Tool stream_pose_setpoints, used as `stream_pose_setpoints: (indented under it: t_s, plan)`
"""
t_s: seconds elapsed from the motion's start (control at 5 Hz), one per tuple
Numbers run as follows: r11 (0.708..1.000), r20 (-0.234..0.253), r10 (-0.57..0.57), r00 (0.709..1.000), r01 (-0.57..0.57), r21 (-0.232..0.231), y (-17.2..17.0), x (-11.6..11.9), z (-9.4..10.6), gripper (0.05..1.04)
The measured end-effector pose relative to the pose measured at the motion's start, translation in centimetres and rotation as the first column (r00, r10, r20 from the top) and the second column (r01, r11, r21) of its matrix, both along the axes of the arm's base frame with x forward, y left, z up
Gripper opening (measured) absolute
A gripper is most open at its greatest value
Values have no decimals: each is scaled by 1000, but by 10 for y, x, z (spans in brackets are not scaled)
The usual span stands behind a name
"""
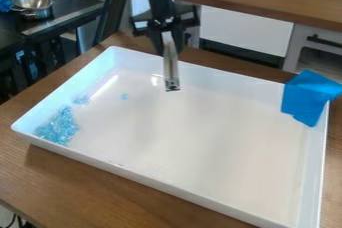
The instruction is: Sweep into pile
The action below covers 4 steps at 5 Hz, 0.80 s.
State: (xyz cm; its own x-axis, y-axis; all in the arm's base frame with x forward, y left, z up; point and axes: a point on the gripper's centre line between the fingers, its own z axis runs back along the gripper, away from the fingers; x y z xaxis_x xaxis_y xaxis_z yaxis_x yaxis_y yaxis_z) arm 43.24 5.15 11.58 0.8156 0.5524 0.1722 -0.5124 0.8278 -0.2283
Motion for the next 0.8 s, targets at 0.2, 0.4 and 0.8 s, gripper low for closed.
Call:
stream_pose_setpoints:
  t_s: [0.2, 0.4, 0.8]
  plan:
    - [976, -69, 212, 975, -215, -28, 4, 15, -20, 370]
    - [919, -126, 388, 913, -393, -23, 17, 15, -39, 370]
    - [868, -112, 495, 862, -497, 12, 31, 9, -60, 370]
